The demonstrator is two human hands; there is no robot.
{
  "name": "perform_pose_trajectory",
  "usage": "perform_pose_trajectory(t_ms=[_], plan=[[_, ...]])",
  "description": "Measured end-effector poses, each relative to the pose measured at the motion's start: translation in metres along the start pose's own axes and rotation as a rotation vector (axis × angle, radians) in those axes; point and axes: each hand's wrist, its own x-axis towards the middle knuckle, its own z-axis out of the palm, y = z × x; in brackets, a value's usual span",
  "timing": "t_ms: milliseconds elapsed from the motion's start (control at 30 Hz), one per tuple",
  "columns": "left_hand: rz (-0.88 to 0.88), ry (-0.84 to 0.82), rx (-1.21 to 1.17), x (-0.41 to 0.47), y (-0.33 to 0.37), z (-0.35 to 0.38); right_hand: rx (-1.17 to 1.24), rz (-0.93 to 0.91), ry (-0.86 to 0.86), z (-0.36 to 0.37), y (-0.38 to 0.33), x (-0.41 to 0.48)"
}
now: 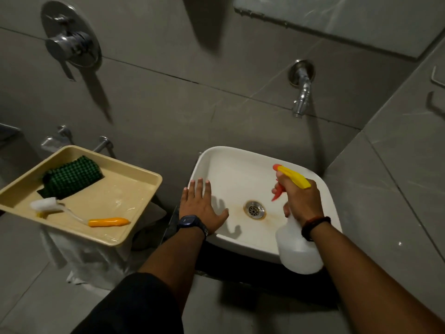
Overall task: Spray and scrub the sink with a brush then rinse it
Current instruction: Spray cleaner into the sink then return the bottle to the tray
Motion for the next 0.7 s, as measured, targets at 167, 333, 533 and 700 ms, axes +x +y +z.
perform_pose_trajectory(t_ms=[167,333,533,700], plan=[[-0.097,0.095,-0.122,0.002,-0.056,-0.025,0.223,-0.269,-0.003,0.093,-0.076,-0.009],[-0.286,0.131,-0.082,0.002,-0.191,-0.046,0.362,-0.387,-0.011,0.227,-0.124,-0.001],[-0.495,0.108,-0.039,-0.001,-0.336,-0.045,0.328,-0.203,-0.128,0.402,-0.095,0.029],[-0.633,0.052,0.039,-0.001,-0.417,-0.017,0.223,-0.124,-0.215,0.505,-0.042,0.045]])
